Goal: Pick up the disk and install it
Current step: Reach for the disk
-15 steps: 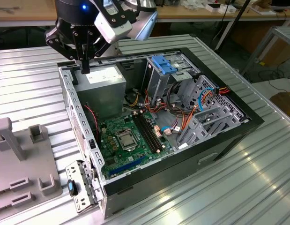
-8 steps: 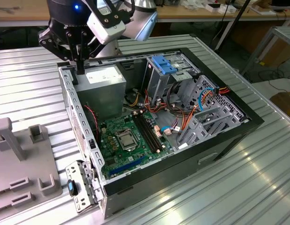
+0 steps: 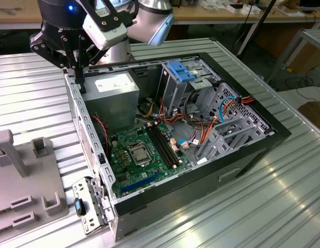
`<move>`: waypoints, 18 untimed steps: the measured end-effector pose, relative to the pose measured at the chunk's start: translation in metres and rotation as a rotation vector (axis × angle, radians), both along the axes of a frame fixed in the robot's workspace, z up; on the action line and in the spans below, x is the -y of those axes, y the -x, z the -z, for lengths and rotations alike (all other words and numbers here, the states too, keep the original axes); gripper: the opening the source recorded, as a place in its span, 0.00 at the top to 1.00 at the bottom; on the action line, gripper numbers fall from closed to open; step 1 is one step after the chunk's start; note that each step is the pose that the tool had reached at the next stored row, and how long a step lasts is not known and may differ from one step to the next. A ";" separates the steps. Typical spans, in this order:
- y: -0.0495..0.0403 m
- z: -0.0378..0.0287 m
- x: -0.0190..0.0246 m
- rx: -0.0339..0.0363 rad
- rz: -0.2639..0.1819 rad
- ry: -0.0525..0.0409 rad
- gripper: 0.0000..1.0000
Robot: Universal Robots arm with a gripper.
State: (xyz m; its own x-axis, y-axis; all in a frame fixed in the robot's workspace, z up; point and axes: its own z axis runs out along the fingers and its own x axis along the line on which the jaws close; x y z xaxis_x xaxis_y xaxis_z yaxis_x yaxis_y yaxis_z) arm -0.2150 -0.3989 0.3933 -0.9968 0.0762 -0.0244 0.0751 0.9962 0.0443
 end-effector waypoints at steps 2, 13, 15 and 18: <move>0.0033 0.0000 0.0000 0.0000 0.000 0.0000 0.89; 0.0222 0.0000 0.0000 0.0000 0.000 0.0000 0.89; 0.0263 0.0000 0.0000 0.0000 0.000 0.0000 0.89; 0.0309 0.0000 0.0000 0.0001 0.000 0.0000 0.89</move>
